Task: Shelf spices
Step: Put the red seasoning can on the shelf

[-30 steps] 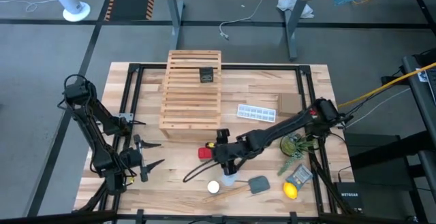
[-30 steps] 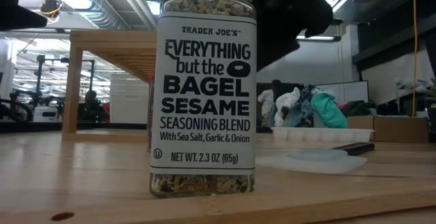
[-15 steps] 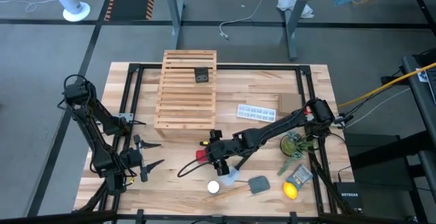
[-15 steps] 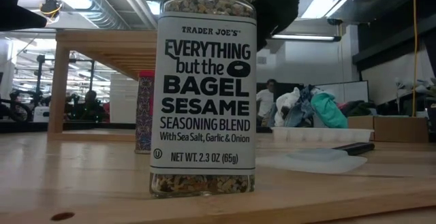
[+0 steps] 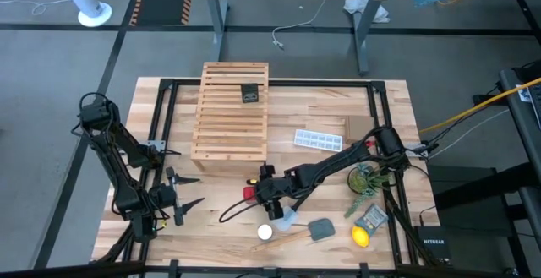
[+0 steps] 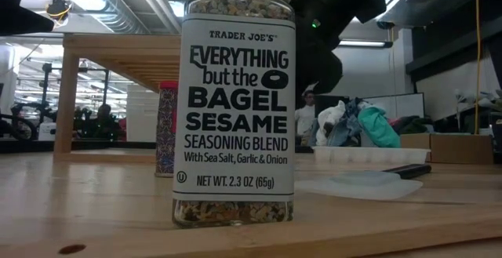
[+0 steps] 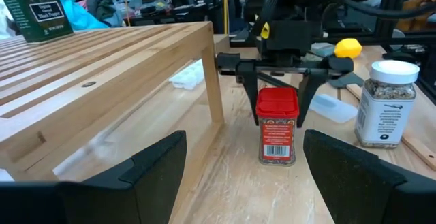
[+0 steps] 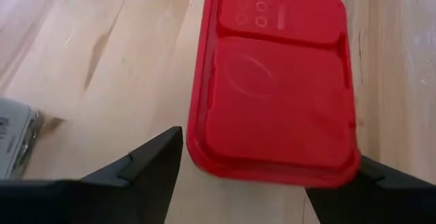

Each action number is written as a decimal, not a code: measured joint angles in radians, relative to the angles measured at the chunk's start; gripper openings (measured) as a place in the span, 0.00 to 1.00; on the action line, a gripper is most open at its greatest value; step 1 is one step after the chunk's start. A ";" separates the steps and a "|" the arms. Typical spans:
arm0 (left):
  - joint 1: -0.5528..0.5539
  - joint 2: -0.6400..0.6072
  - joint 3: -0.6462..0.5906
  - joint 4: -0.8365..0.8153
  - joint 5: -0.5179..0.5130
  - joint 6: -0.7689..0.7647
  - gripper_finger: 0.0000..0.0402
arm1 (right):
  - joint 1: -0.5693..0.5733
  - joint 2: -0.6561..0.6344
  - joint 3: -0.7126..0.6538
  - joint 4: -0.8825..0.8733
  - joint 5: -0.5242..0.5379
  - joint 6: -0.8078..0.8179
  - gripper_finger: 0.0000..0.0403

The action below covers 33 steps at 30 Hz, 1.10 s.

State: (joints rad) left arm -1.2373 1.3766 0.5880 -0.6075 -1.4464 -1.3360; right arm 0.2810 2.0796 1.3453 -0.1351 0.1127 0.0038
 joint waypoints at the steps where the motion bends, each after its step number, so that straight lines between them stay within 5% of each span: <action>1: 0.000 0.000 0.000 0.000 0.000 0.000 0.72 | 0.000 0.001 0.000 0.008 0.000 0.001 0.66; 8: 0.000 0.000 0.000 0.000 0.000 0.000 0.72 | 0.000 0.002 0.000 0.038 -0.001 0.003 0.46; 20: 0.000 0.000 0.000 0.000 0.000 0.000 0.72 | 0.017 -0.001 0.000 0.035 -0.014 0.078 0.45; 33: 0.000 0.000 0.000 0.001 0.000 0.000 0.72 | 0.112 -0.162 0.000 0.033 0.126 0.037 0.45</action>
State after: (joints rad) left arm -1.2373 1.3766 0.5880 -0.6065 -1.4464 -1.3360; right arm 0.3927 1.9176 1.3453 -0.1019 0.2385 0.0404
